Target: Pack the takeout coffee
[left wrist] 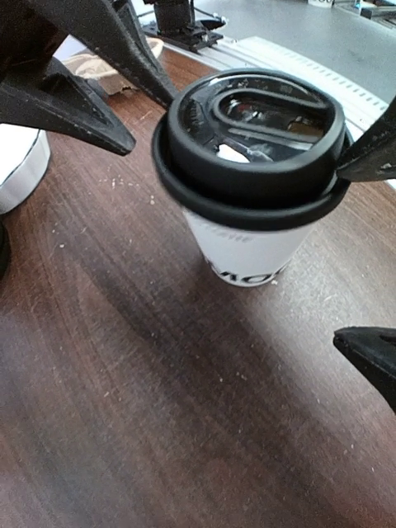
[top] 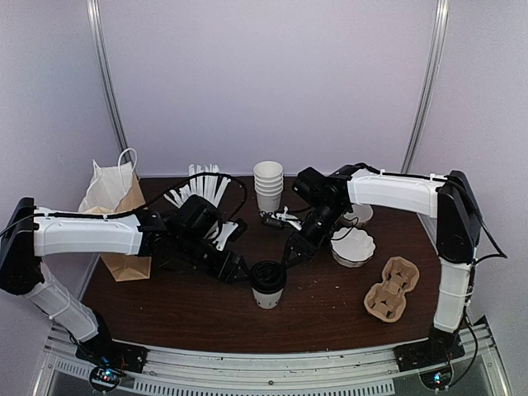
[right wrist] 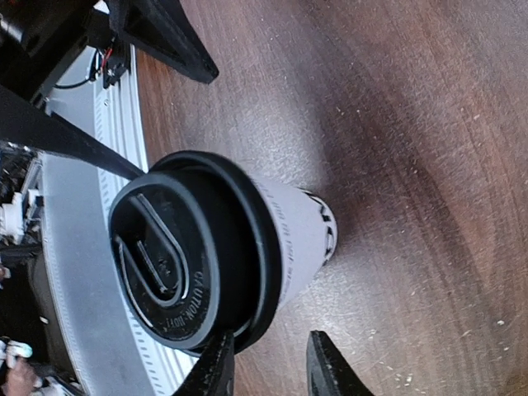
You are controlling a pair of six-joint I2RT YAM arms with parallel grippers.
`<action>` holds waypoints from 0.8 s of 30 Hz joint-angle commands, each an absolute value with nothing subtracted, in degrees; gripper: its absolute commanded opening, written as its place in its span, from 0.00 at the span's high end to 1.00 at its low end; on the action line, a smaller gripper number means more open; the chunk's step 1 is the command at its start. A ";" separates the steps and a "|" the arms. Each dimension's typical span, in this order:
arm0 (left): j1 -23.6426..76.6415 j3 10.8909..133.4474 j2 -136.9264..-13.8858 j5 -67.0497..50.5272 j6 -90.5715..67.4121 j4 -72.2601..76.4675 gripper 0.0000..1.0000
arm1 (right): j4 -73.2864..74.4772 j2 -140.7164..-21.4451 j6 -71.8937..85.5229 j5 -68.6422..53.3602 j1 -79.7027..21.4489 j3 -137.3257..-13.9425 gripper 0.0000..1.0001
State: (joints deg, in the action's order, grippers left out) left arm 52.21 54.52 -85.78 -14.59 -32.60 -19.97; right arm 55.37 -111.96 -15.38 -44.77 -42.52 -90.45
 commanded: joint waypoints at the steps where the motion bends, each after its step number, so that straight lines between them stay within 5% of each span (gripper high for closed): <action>1: 52.38 58.16 -82.98 -9.51 -26.79 -23.43 0.36 | 59.93 -111.85 -19.51 -40.92 -43.70 -92.54 0.66; 10: 52.36 63.43 -78.73 -11.21 -23.43 -19.58 0.28 | 63.19 -108.83 -21.68 -54.59 -39.52 -98.78 0.54; 24: 52.33 62.04 -76.99 -3.56 -15.23 -26.38 0.21 | 62.61 -100.50 -28.92 -49.83 -39.28 -94.63 0.40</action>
